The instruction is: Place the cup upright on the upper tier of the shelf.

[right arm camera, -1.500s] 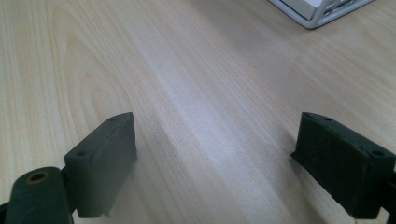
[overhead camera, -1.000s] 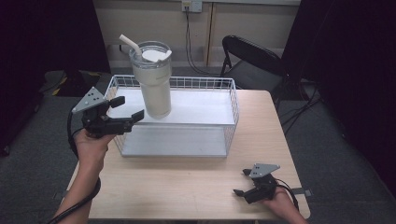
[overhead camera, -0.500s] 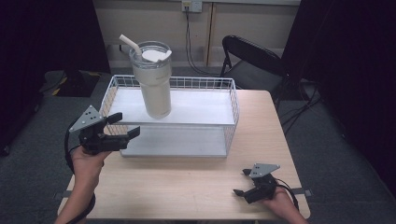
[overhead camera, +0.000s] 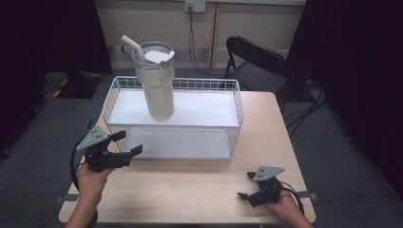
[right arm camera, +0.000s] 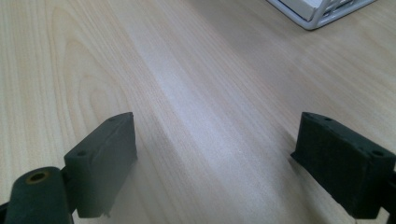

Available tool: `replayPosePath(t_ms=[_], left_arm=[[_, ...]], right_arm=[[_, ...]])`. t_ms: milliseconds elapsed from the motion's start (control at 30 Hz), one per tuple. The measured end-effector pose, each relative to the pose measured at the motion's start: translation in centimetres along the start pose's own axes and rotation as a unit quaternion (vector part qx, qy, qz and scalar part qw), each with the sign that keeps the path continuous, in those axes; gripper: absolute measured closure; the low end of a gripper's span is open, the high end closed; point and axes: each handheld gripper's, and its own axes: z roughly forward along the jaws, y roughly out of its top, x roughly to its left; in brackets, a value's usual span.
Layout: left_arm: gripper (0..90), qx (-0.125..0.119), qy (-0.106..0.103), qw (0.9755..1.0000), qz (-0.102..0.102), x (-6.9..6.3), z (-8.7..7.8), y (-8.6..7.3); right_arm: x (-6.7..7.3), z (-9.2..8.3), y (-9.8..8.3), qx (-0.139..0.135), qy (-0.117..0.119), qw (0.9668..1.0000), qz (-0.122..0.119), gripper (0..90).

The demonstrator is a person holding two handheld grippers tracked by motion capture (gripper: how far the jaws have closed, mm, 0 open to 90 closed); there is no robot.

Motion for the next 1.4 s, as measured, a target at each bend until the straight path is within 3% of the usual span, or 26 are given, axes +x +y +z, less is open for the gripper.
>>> replayPosePath(t_ms=[133,633,967,1400], left_arm=[[14.6,0.007,0.0,0.9999,-0.012,0.2,0.3,-1.4],[14.8,0.038,0.003,0.9991,-0.019,0.3,1.2,-5.0],[14.9,0.052,0.007,0.9984,-0.023,0.5,1.3,-6.6],[14.7,0.09,0.006,0.9959,-0.01,0.0,2.1,-8.9]], right_arm=[[0.0,0.0,0.0,0.0,0.0,1.0,0.0,12.2],[0.0,0.0,0.0,0.0,0.0,1.0,0.0,12.2],[0.0,0.0,0.0,0.0,0.0,1.0,0.0,12.2],[0.0,0.0,0.0,0.0,0.0,1.0,0.0,12.2]])
